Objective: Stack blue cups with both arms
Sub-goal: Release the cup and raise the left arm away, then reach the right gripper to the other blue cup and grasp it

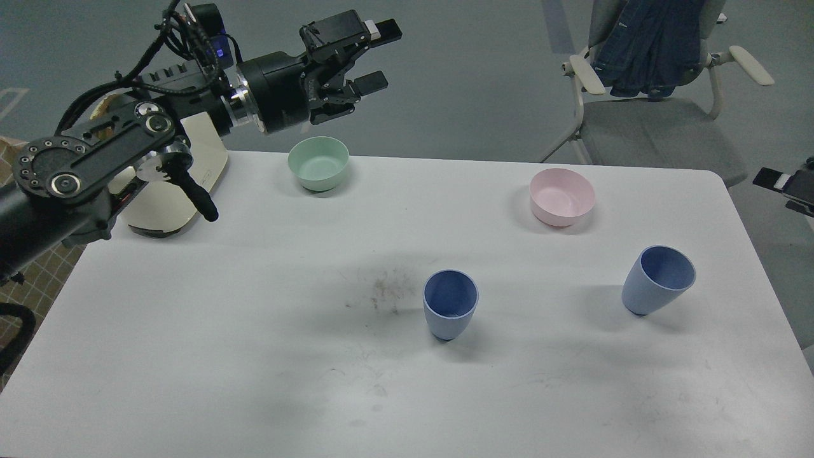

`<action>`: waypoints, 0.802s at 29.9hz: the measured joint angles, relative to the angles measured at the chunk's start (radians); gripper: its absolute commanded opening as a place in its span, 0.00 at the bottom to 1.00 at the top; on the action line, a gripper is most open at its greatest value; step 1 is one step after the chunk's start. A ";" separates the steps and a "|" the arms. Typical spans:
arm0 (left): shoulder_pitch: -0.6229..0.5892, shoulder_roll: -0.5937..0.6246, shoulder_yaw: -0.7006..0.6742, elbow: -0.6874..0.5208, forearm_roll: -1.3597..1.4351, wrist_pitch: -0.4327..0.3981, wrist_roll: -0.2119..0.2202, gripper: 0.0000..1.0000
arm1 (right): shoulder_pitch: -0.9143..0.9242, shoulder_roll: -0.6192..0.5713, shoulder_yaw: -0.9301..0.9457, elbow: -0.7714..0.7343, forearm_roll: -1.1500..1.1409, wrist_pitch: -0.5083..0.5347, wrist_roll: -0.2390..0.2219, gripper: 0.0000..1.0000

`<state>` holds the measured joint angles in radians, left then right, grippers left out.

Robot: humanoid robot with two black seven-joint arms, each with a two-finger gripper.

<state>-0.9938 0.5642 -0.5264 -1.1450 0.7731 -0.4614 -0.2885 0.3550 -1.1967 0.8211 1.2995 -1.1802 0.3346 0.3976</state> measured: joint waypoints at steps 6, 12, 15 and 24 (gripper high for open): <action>0.004 -0.025 0.000 0.000 0.000 0.000 0.000 0.96 | -0.070 0.049 0.001 -0.003 -0.052 -0.052 0.000 0.97; 0.004 -0.038 -0.003 -0.001 0.000 -0.001 0.003 0.96 | -0.110 0.136 0.003 -0.029 -0.117 -0.072 -0.004 0.81; 0.005 -0.038 -0.003 -0.001 0.000 -0.002 0.003 0.96 | -0.116 0.175 0.003 -0.045 -0.161 -0.074 -0.009 0.72; 0.014 -0.037 -0.003 -0.004 0.000 -0.002 0.003 0.96 | -0.113 0.208 0.004 -0.060 -0.213 -0.066 -0.044 0.71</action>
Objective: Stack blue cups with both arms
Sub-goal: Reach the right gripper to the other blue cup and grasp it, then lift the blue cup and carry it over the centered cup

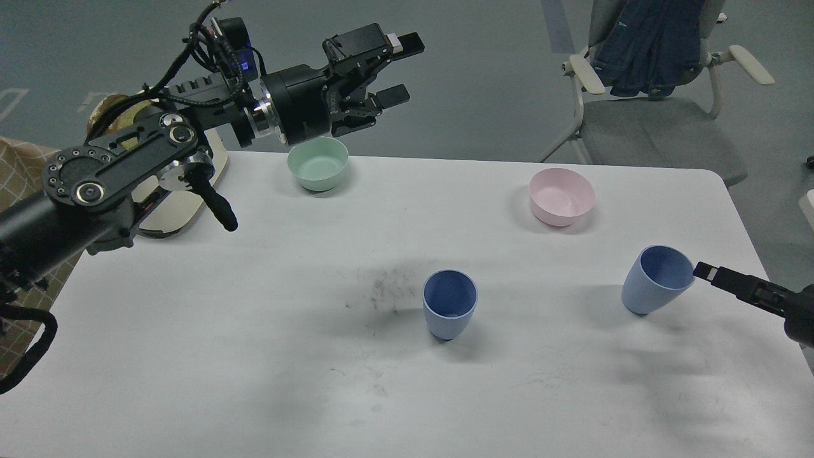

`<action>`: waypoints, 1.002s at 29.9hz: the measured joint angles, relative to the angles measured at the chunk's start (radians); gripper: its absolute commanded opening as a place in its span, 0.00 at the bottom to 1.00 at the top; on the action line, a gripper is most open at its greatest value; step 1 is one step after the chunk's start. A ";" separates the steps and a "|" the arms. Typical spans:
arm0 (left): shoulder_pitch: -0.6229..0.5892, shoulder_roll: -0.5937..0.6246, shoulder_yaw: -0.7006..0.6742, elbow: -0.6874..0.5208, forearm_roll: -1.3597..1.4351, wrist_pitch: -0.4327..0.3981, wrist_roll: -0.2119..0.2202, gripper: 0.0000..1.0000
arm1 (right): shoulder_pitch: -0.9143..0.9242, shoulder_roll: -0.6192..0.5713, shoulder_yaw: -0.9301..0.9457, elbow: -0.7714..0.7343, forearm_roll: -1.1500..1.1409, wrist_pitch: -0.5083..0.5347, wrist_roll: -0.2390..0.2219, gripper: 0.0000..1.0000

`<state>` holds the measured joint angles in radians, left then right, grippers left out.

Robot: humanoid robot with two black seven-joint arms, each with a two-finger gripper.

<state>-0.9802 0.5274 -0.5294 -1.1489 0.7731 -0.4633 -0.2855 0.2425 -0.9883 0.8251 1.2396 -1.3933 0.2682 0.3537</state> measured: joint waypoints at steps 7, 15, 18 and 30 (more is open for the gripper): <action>0.015 0.003 0.000 -0.003 0.001 -0.001 0.000 0.96 | 0.029 0.018 -0.004 -0.005 -0.027 0.025 -0.009 0.72; 0.033 0.003 -0.028 -0.008 0.001 -0.002 0.000 0.96 | 0.088 0.050 -0.054 -0.029 -0.050 0.043 -0.018 0.57; 0.035 0.001 -0.031 -0.012 0.001 -0.003 0.000 0.96 | 0.131 0.069 -0.102 -0.049 -0.052 0.043 -0.019 0.41; 0.035 0.005 -0.033 -0.015 0.002 -0.001 0.000 0.96 | 0.179 0.093 -0.159 -0.072 -0.060 0.043 -0.052 0.00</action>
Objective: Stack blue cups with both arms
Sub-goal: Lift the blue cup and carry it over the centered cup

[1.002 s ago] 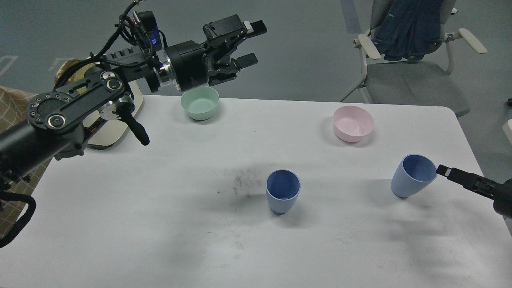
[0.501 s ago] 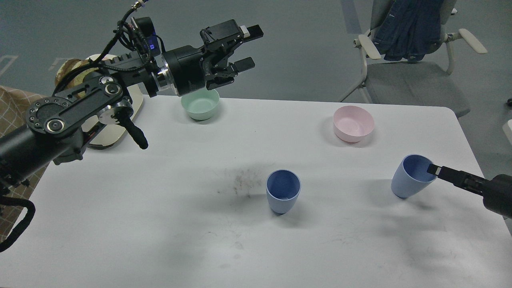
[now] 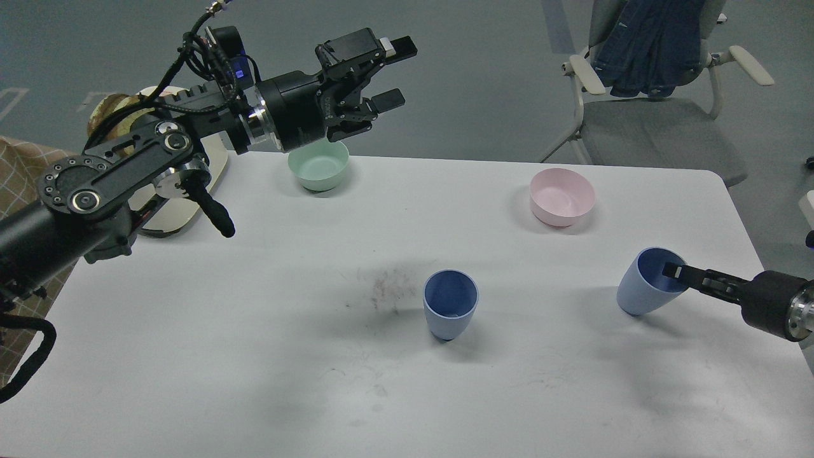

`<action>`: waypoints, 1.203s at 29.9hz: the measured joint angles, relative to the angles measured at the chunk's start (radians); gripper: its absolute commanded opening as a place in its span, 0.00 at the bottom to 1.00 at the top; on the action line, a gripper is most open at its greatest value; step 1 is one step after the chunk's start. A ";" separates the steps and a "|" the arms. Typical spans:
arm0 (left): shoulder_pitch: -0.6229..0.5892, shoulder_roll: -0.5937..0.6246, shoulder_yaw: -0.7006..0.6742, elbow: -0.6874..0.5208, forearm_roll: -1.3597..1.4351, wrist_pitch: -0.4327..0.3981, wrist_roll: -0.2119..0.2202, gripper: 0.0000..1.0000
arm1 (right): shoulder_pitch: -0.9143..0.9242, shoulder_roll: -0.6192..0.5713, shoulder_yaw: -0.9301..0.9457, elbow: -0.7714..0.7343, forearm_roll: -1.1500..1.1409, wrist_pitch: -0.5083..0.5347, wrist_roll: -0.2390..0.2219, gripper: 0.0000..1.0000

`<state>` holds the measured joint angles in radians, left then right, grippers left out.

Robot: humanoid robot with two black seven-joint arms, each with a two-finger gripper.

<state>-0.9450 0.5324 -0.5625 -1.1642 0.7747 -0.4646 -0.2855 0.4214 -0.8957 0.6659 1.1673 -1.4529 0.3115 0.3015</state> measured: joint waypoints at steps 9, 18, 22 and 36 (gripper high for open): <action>0.000 -0.001 0.000 -0.002 0.000 0.001 0.002 0.96 | 0.025 -0.076 0.005 0.046 -0.020 0.007 -0.004 0.00; 0.000 -0.001 -0.001 -0.002 0.000 0.002 0.003 0.96 | 0.330 -0.155 -0.003 0.120 -0.044 0.108 0.001 0.00; 0.000 0.004 -0.001 -0.002 0.000 0.001 0.003 0.96 | 0.511 -0.069 -0.070 0.099 -0.085 0.157 -0.001 0.00; -0.001 0.009 -0.018 0.013 0.002 0.003 0.008 0.96 | 1.083 0.230 -0.623 0.149 -0.073 0.177 0.027 0.00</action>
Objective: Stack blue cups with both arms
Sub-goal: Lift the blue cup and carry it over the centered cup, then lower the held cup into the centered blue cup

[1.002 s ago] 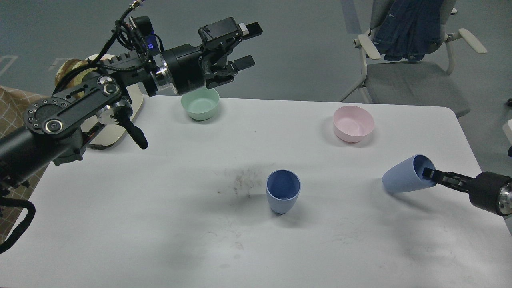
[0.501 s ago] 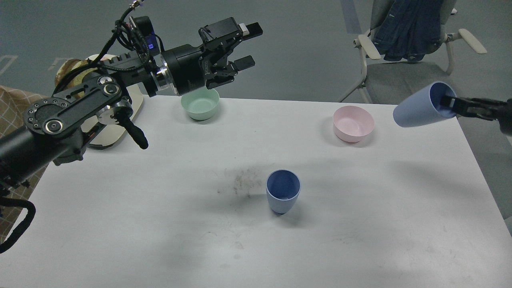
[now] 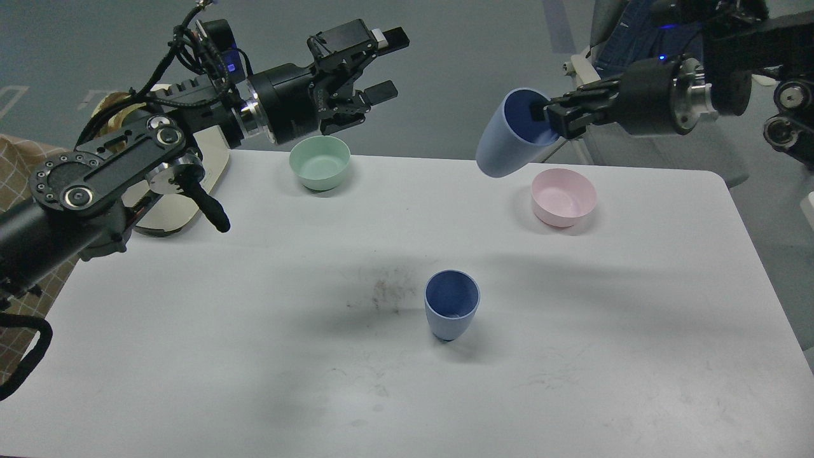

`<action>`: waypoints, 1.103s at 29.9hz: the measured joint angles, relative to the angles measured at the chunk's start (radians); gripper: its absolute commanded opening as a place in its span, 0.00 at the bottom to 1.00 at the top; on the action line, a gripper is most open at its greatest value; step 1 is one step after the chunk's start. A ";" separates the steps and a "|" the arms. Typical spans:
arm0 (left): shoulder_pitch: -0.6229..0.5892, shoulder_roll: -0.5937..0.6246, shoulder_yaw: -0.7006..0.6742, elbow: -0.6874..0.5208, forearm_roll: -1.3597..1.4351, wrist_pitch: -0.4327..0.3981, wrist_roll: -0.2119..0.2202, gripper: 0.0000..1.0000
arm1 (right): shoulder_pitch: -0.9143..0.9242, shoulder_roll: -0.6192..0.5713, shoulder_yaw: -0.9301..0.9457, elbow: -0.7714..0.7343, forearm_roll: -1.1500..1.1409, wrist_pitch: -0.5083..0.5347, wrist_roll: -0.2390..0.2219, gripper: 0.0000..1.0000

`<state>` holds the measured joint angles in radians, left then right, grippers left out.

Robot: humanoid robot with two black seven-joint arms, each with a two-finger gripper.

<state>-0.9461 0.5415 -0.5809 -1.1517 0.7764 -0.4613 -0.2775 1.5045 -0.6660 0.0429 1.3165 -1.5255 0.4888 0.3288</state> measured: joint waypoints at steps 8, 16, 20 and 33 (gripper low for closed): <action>0.002 -0.001 0.001 0.008 0.006 0.002 0.001 0.96 | 0.037 -0.009 -0.092 0.185 0.000 0.000 0.009 0.00; 0.003 0.000 0.001 0.010 0.005 0.002 0.002 0.96 | 0.036 0.036 -0.141 0.187 -0.003 0.000 0.010 0.00; 0.003 0.002 0.000 0.010 0.003 0.001 0.003 0.96 | 0.019 0.062 -0.149 0.162 -0.005 0.000 0.009 0.00; 0.007 0.004 -0.002 0.008 0.001 0.001 0.001 0.96 | -0.020 0.130 -0.153 0.108 -0.008 0.000 0.007 0.00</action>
<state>-0.9392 0.5451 -0.5827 -1.1435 0.7771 -0.4602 -0.2762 1.4850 -0.5361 -0.1103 1.4249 -1.5337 0.4888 0.3361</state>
